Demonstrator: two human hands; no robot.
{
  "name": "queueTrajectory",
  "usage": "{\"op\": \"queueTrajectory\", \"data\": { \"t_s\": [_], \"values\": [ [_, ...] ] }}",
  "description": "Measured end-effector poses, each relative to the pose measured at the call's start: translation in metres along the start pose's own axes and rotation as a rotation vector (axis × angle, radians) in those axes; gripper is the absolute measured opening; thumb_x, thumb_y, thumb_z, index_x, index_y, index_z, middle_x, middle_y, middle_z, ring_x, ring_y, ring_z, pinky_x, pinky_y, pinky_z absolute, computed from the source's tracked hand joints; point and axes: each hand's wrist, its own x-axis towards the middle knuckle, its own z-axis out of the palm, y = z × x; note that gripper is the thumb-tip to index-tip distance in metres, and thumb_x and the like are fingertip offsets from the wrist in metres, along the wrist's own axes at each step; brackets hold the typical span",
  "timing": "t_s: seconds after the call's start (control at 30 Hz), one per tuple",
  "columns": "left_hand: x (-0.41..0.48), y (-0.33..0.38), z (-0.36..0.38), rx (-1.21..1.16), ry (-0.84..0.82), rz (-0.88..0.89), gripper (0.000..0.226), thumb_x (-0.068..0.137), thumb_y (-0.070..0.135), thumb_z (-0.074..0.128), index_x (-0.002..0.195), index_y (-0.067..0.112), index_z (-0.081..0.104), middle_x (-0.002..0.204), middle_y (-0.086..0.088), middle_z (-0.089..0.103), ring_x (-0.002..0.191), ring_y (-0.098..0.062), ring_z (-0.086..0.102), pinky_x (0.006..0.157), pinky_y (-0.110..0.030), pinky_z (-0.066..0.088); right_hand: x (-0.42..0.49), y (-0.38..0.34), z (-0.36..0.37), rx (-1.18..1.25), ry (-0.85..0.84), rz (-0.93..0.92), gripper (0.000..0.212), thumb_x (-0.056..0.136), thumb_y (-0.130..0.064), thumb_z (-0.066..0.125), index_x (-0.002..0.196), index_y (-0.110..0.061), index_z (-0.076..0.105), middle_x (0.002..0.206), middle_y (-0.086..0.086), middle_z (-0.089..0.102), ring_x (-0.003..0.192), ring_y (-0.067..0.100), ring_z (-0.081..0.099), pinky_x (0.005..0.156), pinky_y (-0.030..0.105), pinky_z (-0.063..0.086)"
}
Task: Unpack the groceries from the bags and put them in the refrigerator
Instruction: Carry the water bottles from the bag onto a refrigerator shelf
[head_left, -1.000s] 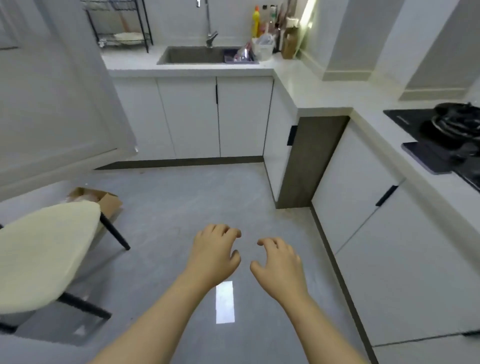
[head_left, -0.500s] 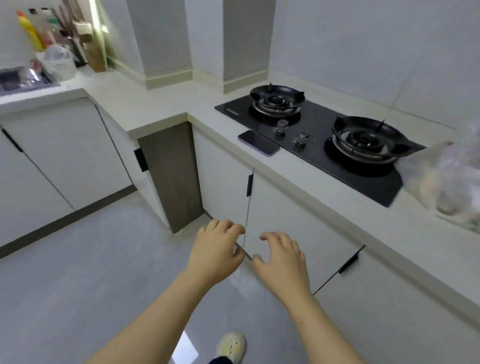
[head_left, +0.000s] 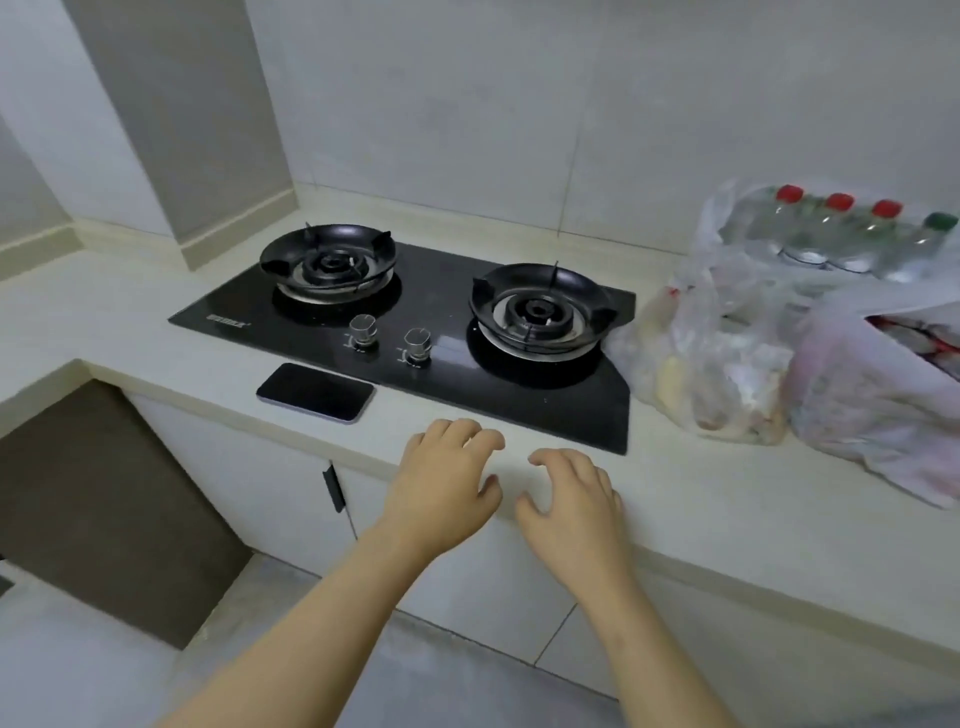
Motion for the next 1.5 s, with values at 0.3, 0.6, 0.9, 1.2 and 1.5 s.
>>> {"op": "queueTrajectory", "data": {
  "t_s": [0.3, 0.6, 0.9, 1.2, 1.5],
  "values": [
    [0.105, 0.060, 0.023, -0.053, 0.092, 0.219, 0.034, 0.079, 0.024, 0.056, 0.111, 0.016, 0.062, 0.108, -0.001, 0.060, 0.100, -0.025, 0.053, 0.080, -0.035, 0.041, 0.056, 0.065, -0.045, 0.027, 0.187, 0.115, 0.040, 0.085, -0.028, 0.058, 0.125, -0.025, 0.052, 0.132, -0.006, 0.047, 0.122, 0.017, 0.041, 0.099, 0.031, 0.033],
    [0.211, 0.142, 0.048, -0.040, 0.120, 0.272, 0.041, 0.079, 0.030, 0.046, 0.115, 0.017, 0.061, 0.109, -0.002, 0.060, 0.102, -0.027, 0.053, 0.084, -0.038, 0.043, 0.129, 0.147, -0.123, -0.009, 0.281, 0.094, 0.038, 0.087, -0.030, 0.054, 0.125, -0.027, 0.052, 0.132, -0.009, 0.047, 0.121, 0.015, 0.042, 0.101, 0.029, 0.033],
    [0.278, 0.203, 0.056, -0.040, 0.361, 0.299, 0.033, 0.072, 0.030, 0.043, 0.086, 0.015, 0.069, 0.078, -0.001, 0.064, 0.066, -0.025, 0.056, 0.054, -0.034, 0.051, 0.179, 0.209, -0.180, 0.017, 0.357, 0.048, 0.036, 0.086, -0.026, 0.055, 0.122, -0.024, 0.055, 0.130, -0.006, 0.050, 0.121, 0.017, 0.041, 0.102, 0.030, 0.032],
    [0.354, 0.243, 0.049, -0.005, 0.445, 0.377, 0.034, 0.070, 0.030, 0.039, 0.077, 0.016, 0.069, 0.074, -0.001, 0.063, 0.063, -0.024, 0.053, 0.054, -0.029, 0.048, 0.236, 0.241, -0.238, -0.039, 0.414, 0.043, 0.037, 0.088, -0.025, 0.052, 0.125, -0.023, 0.054, 0.131, -0.003, 0.050, 0.122, 0.020, 0.041, 0.101, 0.034, 0.033],
    [0.419, 0.261, 0.065, 0.078, 0.351, 0.416, 0.021, 0.057, 0.021, 0.060, 0.075, 0.014, 0.070, 0.071, -0.003, 0.063, 0.061, -0.025, 0.056, 0.049, -0.029, 0.042, 0.292, 0.273, -0.260, -0.139, 0.354, 0.079, 0.032, 0.088, -0.028, 0.052, 0.119, -0.022, 0.056, 0.125, -0.001, 0.053, 0.117, 0.022, 0.044, 0.094, 0.036, 0.039]
  ]
}}
